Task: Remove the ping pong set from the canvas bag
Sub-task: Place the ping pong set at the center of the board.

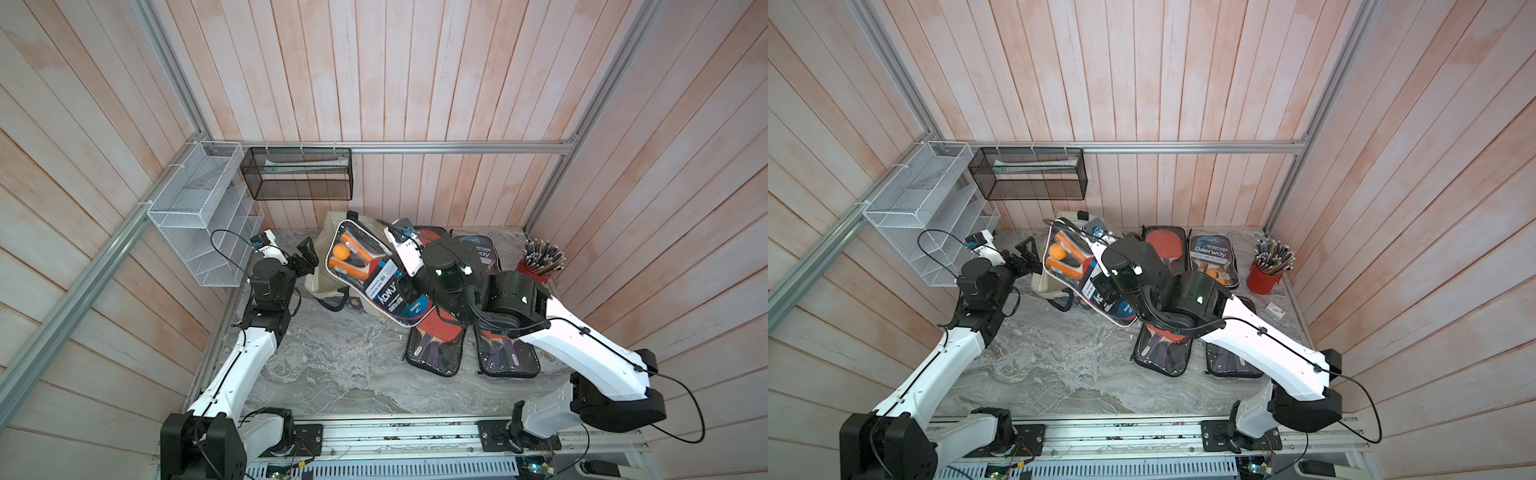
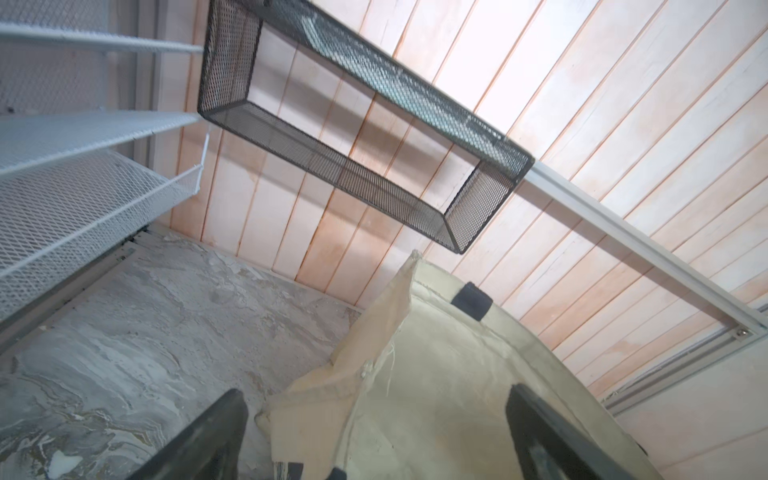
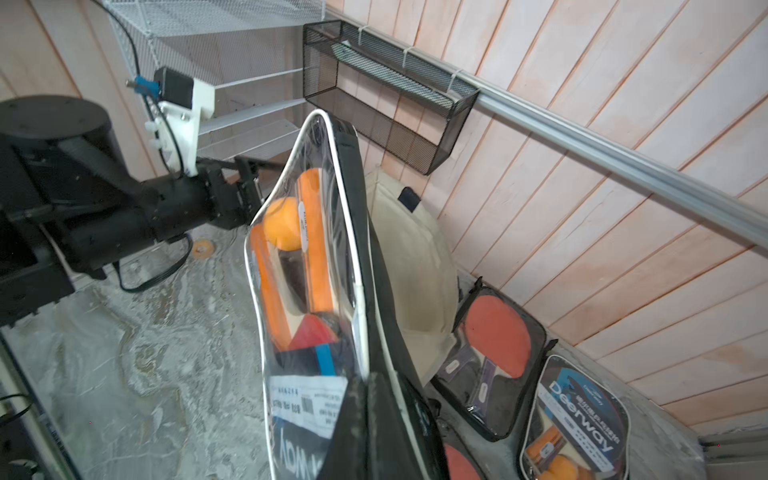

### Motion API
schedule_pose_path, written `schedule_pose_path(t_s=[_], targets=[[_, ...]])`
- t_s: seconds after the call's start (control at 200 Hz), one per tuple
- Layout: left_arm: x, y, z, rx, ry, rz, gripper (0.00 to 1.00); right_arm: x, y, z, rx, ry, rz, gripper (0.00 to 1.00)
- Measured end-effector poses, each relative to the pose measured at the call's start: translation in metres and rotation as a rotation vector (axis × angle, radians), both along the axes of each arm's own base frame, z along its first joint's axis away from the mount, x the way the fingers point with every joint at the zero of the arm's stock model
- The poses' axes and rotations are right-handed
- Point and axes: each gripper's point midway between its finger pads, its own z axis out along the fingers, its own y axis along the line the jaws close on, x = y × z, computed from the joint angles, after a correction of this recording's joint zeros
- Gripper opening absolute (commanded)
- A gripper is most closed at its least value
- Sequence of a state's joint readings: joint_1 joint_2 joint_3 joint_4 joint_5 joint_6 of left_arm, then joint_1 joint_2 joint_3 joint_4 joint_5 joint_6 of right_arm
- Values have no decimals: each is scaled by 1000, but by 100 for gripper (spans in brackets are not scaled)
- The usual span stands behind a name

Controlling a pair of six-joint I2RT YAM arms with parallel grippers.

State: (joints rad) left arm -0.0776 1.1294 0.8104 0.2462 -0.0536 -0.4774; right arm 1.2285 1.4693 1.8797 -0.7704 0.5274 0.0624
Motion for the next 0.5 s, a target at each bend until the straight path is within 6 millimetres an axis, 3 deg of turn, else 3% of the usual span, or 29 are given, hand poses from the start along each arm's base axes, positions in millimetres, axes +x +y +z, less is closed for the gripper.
schedule_pose_path(t_s=[0.215, 0.5], targets=[[-8, 17, 15, 8, -21, 59, 100, -42, 23, -47, -28, 87, 89, 0], [-15, 27, 19, 24, -5, 95, 100, -64, 43, -118, -73, 219, 155, 0]])
